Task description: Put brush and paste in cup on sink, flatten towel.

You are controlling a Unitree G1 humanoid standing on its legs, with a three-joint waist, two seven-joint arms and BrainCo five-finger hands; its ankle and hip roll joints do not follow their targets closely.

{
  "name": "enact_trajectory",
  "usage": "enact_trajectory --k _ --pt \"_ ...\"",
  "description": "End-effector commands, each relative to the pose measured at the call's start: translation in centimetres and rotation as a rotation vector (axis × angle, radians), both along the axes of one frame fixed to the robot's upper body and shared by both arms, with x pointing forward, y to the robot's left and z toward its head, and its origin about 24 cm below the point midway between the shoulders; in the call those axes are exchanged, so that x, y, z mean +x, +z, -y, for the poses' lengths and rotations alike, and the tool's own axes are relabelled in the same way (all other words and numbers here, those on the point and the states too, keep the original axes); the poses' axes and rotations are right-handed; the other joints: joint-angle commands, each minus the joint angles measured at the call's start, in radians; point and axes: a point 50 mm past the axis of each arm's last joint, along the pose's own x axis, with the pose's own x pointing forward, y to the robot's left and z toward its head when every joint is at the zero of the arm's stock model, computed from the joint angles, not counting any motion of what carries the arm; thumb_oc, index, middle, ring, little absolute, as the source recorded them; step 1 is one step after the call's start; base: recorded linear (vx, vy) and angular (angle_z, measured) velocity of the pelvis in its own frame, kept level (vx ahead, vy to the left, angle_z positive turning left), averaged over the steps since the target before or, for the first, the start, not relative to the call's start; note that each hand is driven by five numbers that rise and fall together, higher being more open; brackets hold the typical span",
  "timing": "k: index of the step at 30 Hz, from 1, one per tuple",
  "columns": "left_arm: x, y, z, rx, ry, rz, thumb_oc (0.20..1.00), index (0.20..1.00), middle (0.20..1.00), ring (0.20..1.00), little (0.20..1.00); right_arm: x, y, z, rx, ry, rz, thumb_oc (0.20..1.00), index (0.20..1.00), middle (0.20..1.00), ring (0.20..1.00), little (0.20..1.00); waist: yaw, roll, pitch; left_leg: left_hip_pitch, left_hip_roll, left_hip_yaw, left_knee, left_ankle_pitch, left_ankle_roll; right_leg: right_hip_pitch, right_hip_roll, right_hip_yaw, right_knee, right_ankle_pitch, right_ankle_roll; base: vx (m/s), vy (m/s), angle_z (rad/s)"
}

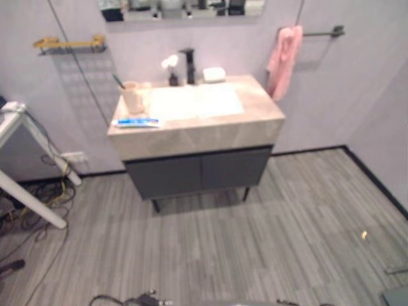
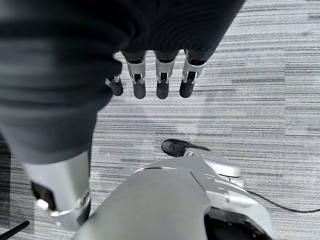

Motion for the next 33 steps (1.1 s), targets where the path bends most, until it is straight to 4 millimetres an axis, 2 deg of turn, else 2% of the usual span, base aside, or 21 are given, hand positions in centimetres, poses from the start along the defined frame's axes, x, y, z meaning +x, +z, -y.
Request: enact_trajectory --k 1,13,23,33 --pt "-1.0 -0.4 1.3 -0.015 -0.035 -0.04 1.0 1.0 1.0 1.0 1.0 -0.7 -0.2 -0.3 -0.012 0.041 -0.082 1.0 1.0 1.0 1.0 1.0 -0.001 -0.046 -0.03 0.02 0.03 0.02 -0.017 0.015 -0.066 0.026 -0.092 0.03 -0.031 0.141 0.117 -0.02 0.047 -0.01" --pt "-0.3 -0.3 1.6 -0.01 -0.074 -0.018 1.0 1.0 1.0 1.0 1.0 -1.2 -0.1 0.4 -0.05 0.052 -0.116 1.0 1.0 1.0 1.0 1.0 -0.006 -0.038 -0.011 0.031 0.007 0.026 -0.017 0.007 -0.046 0.027 -0.114 0.048 -0.026 0.165 0.129 -0.02 0.059 -0.04" --pt "-0.2 -0.3 1.8 -0.004 -0.101 -0.019 1.0 1.0 1.0 1.0 1.0 -0.4 -0.1 0.0 -0.052 0.112 -0.1 1.0 1.0 1.0 1.0 1.0 -0.002 -0.026 0.004 0.03 -0.013 0.03 -0.017 0.0 -0.031 0.007 -0.133 0.072 -0.004 0.173 0.142 -0.04 0.061 -0.08" --pt "-0.3 -0.3 1.3 0.018 -0.109 -0.029 1.0 1.0 1.0 1.0 1.0 0.0 -0.1 -0.3 -0.055 0.15 -0.093 1.0 1.0 1.0 1.0 1.0 0.006 -0.025 0.012 0.025 -0.028 0.015 -0.017 -0.001 -0.023 -0.008 -0.149 0.058 0.047 0.163 0.144 -0.02 0.042 0.01"
